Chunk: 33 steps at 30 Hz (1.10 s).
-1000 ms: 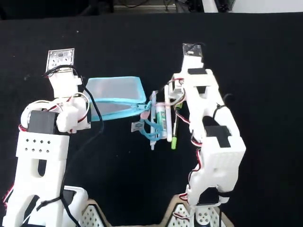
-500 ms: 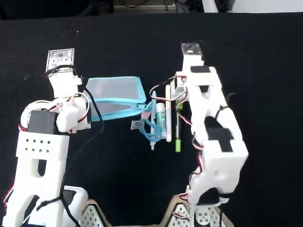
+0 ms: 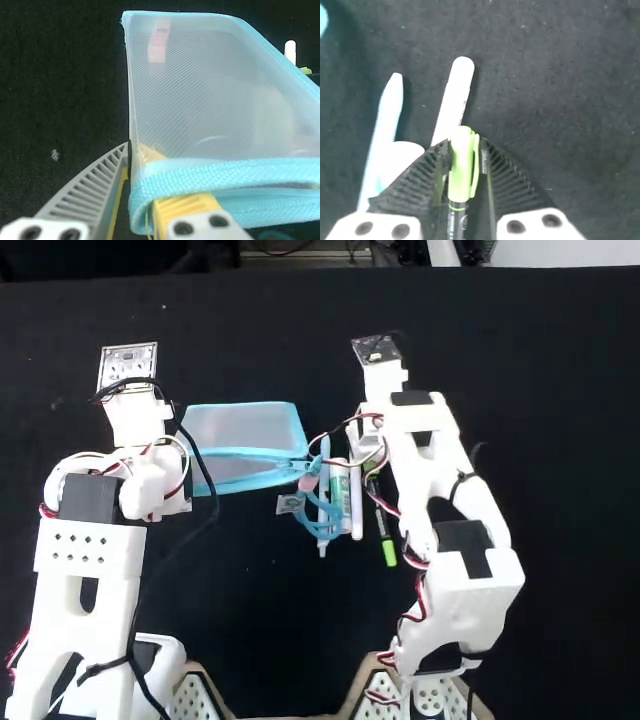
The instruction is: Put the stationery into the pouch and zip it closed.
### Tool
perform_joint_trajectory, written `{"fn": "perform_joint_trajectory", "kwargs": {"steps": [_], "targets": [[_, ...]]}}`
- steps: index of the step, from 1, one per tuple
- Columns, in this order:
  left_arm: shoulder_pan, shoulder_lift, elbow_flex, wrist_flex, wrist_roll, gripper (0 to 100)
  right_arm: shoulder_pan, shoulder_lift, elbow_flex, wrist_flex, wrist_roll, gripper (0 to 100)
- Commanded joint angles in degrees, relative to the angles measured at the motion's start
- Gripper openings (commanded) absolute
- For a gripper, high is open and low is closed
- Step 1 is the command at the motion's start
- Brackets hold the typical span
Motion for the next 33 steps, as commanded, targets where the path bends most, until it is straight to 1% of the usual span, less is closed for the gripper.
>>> {"fn": "perform_joint_trajectory", "kwargs": {"steps": [1,6,10,12,16,22,25,29,33], "targets": [[0.13,0.44,0.31,-0.26,0.09,3,2.02,-3.82,-0.22,-0.79,0.26,1.3],[0.13,0.44,0.31,-0.35,0.09,3,1.76,-1.89,-0.75,0.97,-2.99,2.4],[0.13,0.44,0.31,-0.35,0.09,3,1.93,1.63,-3.65,2.55,-3.25,12.0],[0.13,0.44,0.31,-0.35,0.09,3,1.93,3.21,-6.29,5.27,-3.25,14.5],[0.13,0.44,0.31,-0.35,0.09,3,1.85,4.26,-9.45,9.58,-3.25,12.6],[0.13,0.44,0.31,-0.35,0.09,3,1.58,4.35,-9.45,10.20,-3.34,12.6],[-0.04,0.44,0.31,-0.18,0.09,3,1.58,4.26,-10.68,12.75,-3.52,12.7],[-1.71,0.44,0.31,-0.35,0.09,3,1.58,4.26,-14.20,17.76,-6.95,12.8],[-1.36,0.44,0.31,-0.35,0.09,3,1.67,4.79,-14.99,17.85,-7.30,12.8]]}}
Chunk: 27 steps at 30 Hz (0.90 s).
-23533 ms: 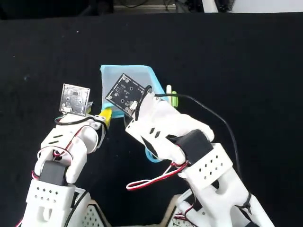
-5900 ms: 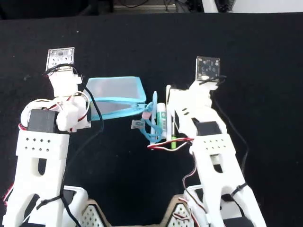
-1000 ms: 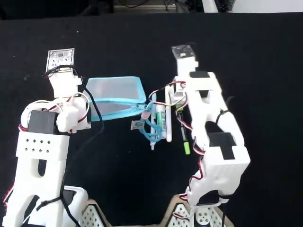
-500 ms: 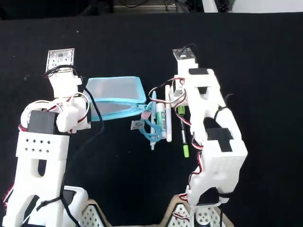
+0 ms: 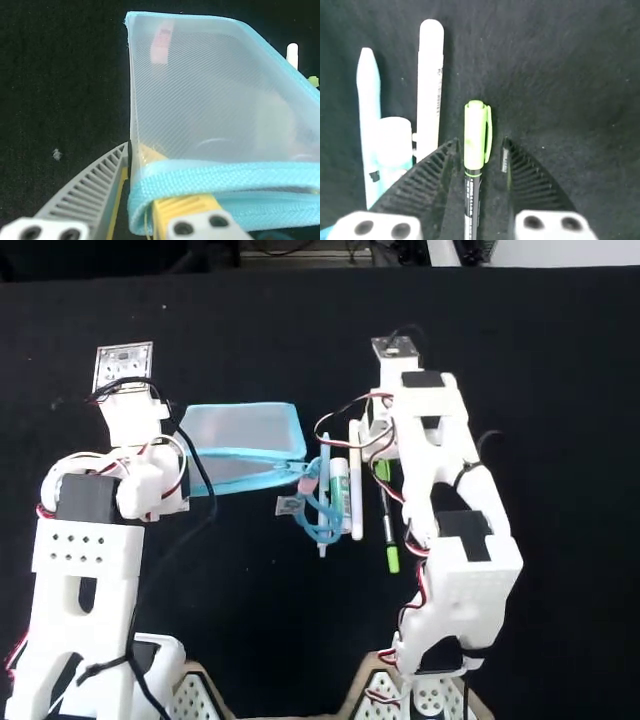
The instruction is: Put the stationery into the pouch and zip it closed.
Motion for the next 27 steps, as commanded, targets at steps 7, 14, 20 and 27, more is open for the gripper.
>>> {"fn": "perform_joint_trajectory", "kwargs": {"steps": [7,14,20,27], "targets": [[-0.57,0.44,0.31,-0.44,0.09,3,0.26,-0.04,-3.30,1.23,-0.88,17.8],[-0.48,0.44,0.31,-0.44,0.09,3,0.26,-0.04,-3.21,1.23,-0.35,19.1],[-0.48,0.44,0.31,-0.44,0.09,3,0.18,0.04,-3.21,0.97,-0.35,19.1],[-0.40,0.44,0.31,-0.44,0.09,3,-1.49,3.38,-4.53,0.18,-0.26,19.1]]}}
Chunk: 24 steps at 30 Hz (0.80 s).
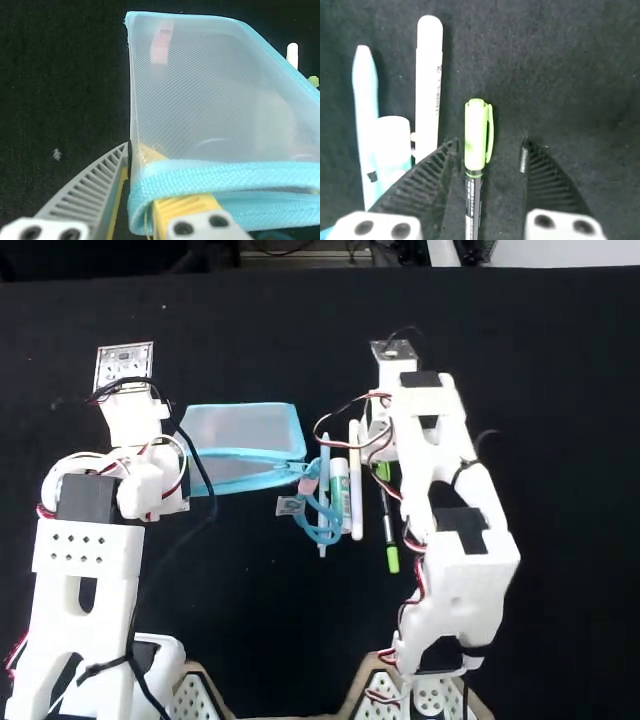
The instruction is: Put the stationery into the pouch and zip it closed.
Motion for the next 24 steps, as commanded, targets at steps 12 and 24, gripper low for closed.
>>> {"fn": "perform_joint_trajectory", "kwargs": {"steps": [12,24], "targets": [[-0.75,0.44,0.31,-0.44,0.09,3,0.18,7.69,-11.56,2.73,0.09,5.1],[-0.84,0.44,0.31,-0.35,0.09,3,0.18,5.49,-11.38,5.10,0.09,1.0]]}}
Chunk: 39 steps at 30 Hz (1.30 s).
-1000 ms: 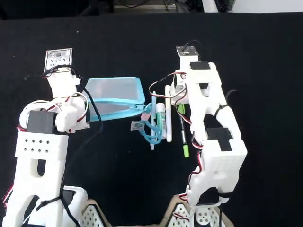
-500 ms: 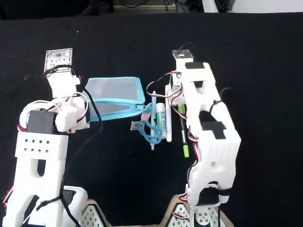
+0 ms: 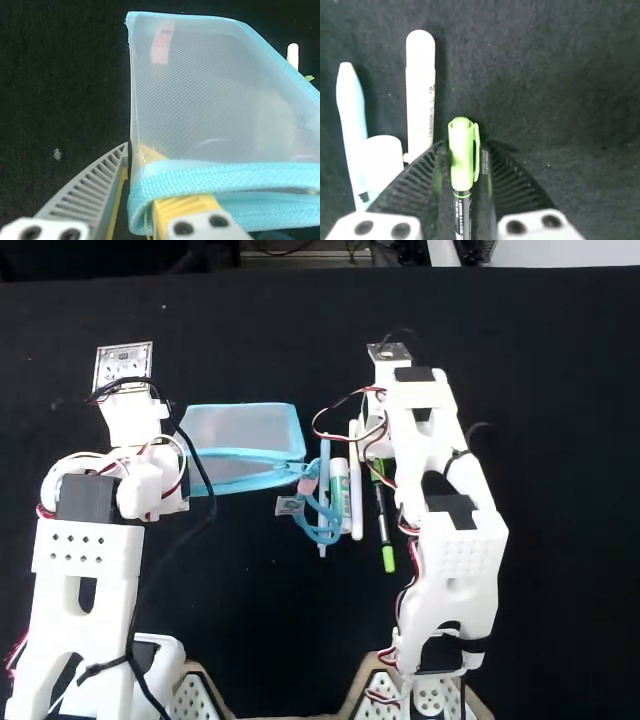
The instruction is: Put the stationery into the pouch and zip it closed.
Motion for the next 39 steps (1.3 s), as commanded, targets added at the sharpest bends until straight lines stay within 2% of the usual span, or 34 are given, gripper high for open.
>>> {"fn": "perform_joint_trajectory", "kwargs": {"steps": [1,4,12,22,39], "targets": [[-0.75,0.44,0.31,-0.35,0.09,3,0.00,-3.82,-2.77,2.99,0.09,1.0],[-0.75,0.44,0.31,-0.35,0.09,3,-0.26,-9.63,1.45,2.81,0.09,1.0],[-0.40,0.44,0.31,-0.35,0.09,3,0.88,-30.02,17.54,-6.42,0.09,1.0],[-0.31,0.44,0.31,-0.44,0.09,3,-0.53,-47.43,20.26,-6.33,0.09,1.1],[-0.75,0.44,0.31,-0.44,0.09,3,-16.44,-67.47,19.91,-8.70,0.09,1.1]]}}
